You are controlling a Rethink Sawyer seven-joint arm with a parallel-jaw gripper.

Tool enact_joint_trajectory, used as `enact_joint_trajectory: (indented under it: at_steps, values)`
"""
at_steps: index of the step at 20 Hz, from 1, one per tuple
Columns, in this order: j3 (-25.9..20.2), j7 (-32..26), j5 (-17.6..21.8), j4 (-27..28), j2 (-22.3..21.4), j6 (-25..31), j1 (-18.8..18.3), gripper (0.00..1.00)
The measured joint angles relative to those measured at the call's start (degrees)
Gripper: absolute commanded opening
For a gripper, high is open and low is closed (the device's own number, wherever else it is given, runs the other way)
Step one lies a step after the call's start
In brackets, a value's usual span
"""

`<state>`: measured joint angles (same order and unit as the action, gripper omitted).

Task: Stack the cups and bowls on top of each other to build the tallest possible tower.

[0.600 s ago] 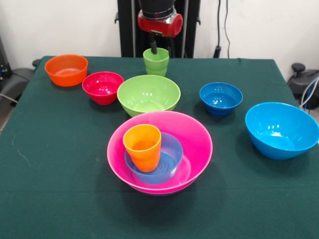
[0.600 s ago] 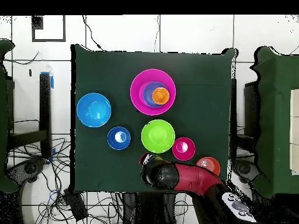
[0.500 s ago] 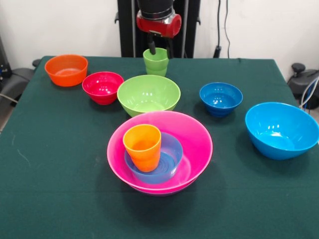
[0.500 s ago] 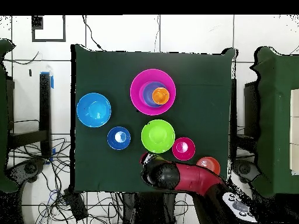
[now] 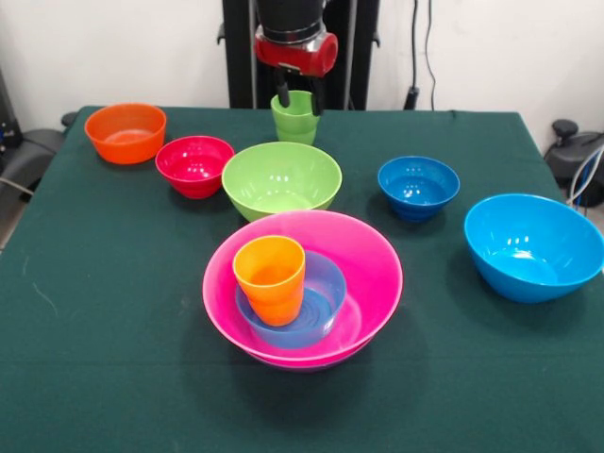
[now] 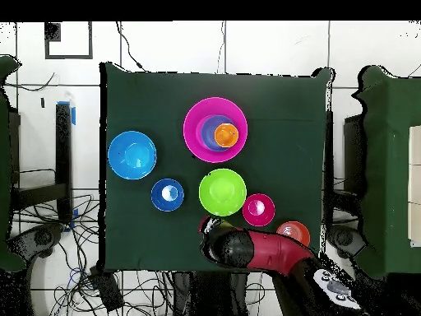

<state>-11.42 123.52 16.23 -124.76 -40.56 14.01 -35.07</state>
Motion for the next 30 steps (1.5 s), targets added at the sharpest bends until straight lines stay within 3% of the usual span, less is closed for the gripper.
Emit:
enact_joint_trajectory:
  at_steps: [11, 30]
  values:
    - [0.03, 0.0, 0.01, 0.02, 3.56, -3.97, 0.87, 1.0]
    - [0.03, 0.0, 0.01, 0.02, 3.74, -6.44, 1.58, 1.0]
